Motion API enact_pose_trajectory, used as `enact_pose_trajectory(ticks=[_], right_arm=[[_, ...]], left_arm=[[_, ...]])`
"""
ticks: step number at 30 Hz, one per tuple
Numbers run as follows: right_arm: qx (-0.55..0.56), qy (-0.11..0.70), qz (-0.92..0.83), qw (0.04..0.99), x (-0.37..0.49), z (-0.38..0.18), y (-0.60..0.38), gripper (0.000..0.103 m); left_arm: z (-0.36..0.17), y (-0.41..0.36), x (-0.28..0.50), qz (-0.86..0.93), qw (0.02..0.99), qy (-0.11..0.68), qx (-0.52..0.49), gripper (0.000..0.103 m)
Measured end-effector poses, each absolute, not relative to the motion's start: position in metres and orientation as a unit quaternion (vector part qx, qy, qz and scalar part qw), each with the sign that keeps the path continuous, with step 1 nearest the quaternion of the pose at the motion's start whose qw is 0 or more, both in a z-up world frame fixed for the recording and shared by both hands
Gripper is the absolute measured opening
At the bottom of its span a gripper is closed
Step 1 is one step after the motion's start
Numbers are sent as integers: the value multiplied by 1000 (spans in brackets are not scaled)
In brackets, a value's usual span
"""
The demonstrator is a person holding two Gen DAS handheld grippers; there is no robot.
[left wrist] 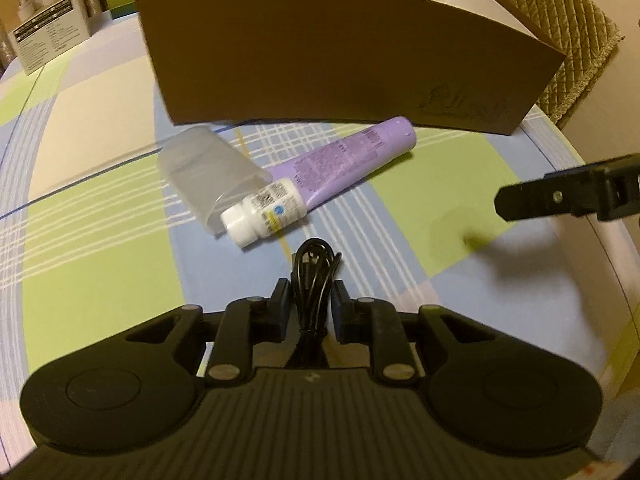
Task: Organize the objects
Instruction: 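Grasp the black cable with the left gripper while the right grasps the white pill bottle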
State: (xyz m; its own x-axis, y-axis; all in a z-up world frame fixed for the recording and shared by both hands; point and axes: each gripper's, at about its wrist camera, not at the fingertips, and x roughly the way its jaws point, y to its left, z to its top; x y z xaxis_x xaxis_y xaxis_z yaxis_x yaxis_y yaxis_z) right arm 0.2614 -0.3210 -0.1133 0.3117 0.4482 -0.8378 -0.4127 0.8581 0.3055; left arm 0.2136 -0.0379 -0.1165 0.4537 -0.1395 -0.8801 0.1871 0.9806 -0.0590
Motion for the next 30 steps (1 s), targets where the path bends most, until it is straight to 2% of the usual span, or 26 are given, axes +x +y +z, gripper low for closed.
enact_pose_trajectory(ticks=[7, 8, 9, 11, 18, 25, 29, 30], right_arm=[[-15, 489, 343, 802, 250, -111, -281, 100], [-23, 481, 356, 801, 248, -111, -273, 93], [-32, 473, 374, 797, 245, -111, -263, 82], [-44, 466, 403, 786, 243, -113, -245, 75], [-92, 419, 463, 775, 245, -122, -192, 62], [-133, 414, 477, 764, 252, -140, -167, 56], [-156, 423, 492, 744, 240, -145, -166, 43], [-159, 426, 497, 739, 237, -145, -165, 42]], left_arm=[[-114, 4, 193, -26, 856, 517, -10, 17], [-114, 14, 192, -11, 856, 517, -18, 17], [-114, 23, 191, 3, 856, 517, -24, 17], [-112, 41, 192, 32, 855, 517, -37, 17], [-110, 81, 186, 90, 851, 513, -71, 17], [-109, 89, 178, 94, 852, 510, -79, 17], [-108, 89, 176, 91, 852, 510, -80, 17], [-108, 89, 175, 90, 852, 509, -80, 17]])
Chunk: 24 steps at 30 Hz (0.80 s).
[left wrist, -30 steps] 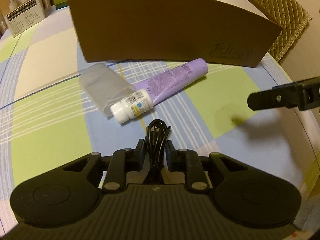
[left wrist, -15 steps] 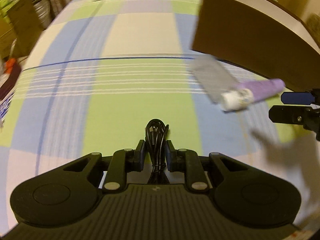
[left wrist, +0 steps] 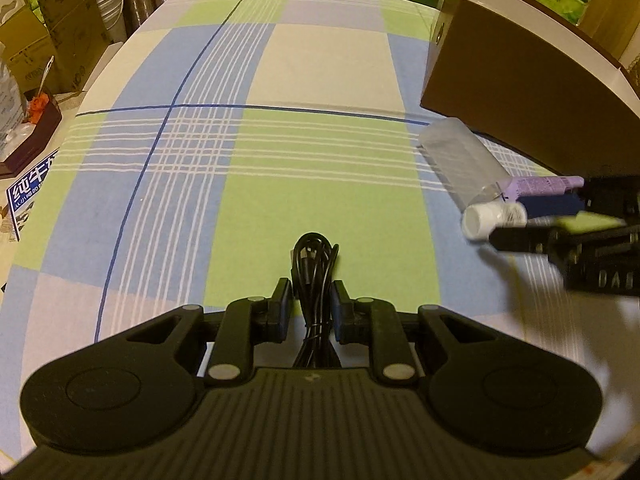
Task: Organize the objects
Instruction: 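Grasp the black cable with the left gripper while the right grasps the white pill bottle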
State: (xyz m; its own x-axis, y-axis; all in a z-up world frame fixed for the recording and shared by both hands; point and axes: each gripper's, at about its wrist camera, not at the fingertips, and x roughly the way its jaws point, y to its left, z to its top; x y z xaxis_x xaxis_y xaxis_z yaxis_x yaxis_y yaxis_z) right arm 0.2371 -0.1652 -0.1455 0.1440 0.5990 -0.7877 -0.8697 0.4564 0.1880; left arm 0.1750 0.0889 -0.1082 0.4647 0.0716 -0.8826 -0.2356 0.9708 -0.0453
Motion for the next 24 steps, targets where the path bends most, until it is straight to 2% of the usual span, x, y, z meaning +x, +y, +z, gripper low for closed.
enact_pose_trajectory(ticks=[17, 19, 20, 21, 24], right_arm=[[-233, 398, 506, 729, 228, -152, -137, 47], [-237, 401, 510, 723, 222, -154, -134, 39], [-234, 405, 514, 719, 220, -155, -133, 28], [-228, 414, 514, 715, 218, -156, -133, 24], [-208, 428, 514, 714, 211, -157, -135, 24]], left_arm=[[-108, 90, 173, 83, 853, 509, -80, 17], [-108, 91, 172, 82, 854, 508, -81, 17], [-108, 91, 171, 83, 854, 508, -83, 17], [-108, 92, 170, 83, 854, 507, -84, 17], [-108, 92, 167, 83, 853, 508, -87, 17]])
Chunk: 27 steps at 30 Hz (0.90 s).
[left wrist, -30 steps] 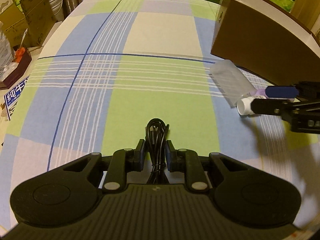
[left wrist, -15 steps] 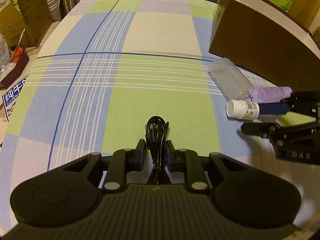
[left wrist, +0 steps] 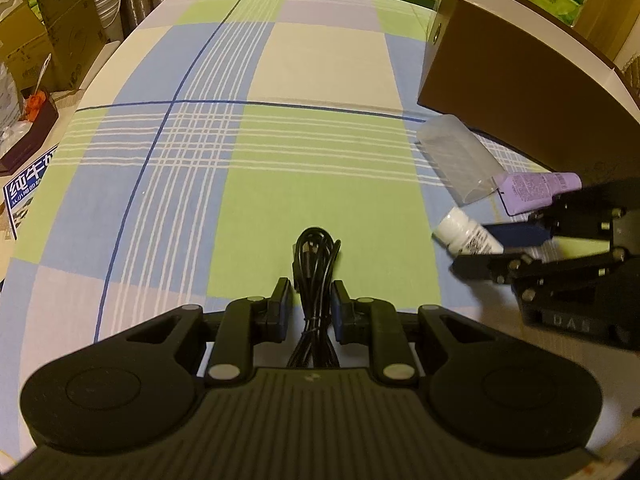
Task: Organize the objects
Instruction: 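Lift the black cable and pill bottle above the table with both grippers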
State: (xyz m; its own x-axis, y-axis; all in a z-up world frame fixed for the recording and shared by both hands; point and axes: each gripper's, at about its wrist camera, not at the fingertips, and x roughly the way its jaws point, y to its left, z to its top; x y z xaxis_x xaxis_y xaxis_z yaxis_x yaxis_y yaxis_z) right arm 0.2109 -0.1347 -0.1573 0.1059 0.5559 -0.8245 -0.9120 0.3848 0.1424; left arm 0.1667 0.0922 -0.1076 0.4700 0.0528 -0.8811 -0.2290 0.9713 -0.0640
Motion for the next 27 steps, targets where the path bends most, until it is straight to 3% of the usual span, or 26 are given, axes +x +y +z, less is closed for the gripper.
enact_pose_trajectory(ticks=[10, 14, 19, 21, 23, 27], right_arm=[[-170, 454, 497, 720, 194, -156, -151, 24], [-170, 450, 487, 729, 193, -155, -150, 26], [-180, 437, 477, 741, 185, -157, -147, 35], [-185, 432, 476, 744, 182, -157, -147, 39], [-188, 430, 473, 746, 180, -158, -145, 39], [-191, 430, 468, 748, 179, -158, -143, 39]], left_arm=[[-105, 89, 146, 78, 848, 516, -94, 20], [-105, 91, 148, 85, 840, 525, -107, 60], [-106, 84, 149, 95, 842, 524, -86, 53], [-106, 83, 147, 95, 847, 519, -69, 31], [-106, 83, 145, 92, 849, 517, -56, 20], [-105, 81, 138, 79, 850, 518, -60, 18]])
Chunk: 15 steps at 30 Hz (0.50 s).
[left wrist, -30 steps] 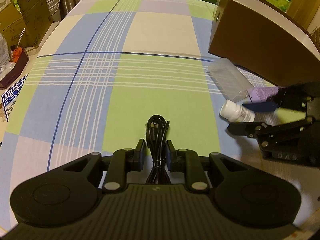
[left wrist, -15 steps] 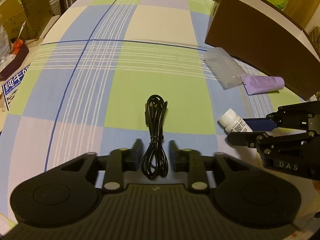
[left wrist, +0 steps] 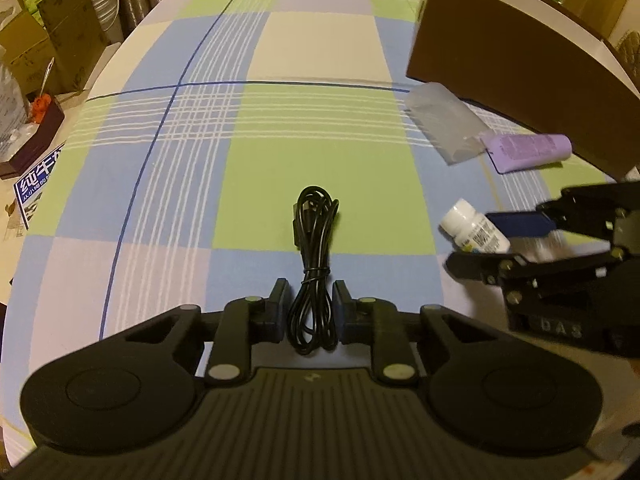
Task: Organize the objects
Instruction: 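Lift the black cable and pill bottle above the table with both grippers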
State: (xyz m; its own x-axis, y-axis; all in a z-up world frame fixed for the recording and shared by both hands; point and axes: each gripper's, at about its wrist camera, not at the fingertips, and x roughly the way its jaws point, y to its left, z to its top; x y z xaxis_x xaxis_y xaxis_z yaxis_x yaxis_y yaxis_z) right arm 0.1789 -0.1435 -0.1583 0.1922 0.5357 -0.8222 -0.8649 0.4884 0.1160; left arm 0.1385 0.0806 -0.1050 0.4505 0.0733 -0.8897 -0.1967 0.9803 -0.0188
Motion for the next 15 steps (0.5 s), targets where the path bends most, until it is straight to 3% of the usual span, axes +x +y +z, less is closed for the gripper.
enact_pose_trajectory(ticks=[4, 6, 15], right_arm=[[-201, 422, 467, 751, 175, -159, -142, 39], [-212, 415, 466, 752, 173, -160, -142, 24], [-157, 461, 454, 746, 180, -154, -157, 24]], left_arm=[[-105, 76, 133, 73, 851, 516, -58, 17], [-106, 76, 132, 71, 851, 517, -63, 16], [-103, 79, 131, 54, 848, 517, -106, 13]])
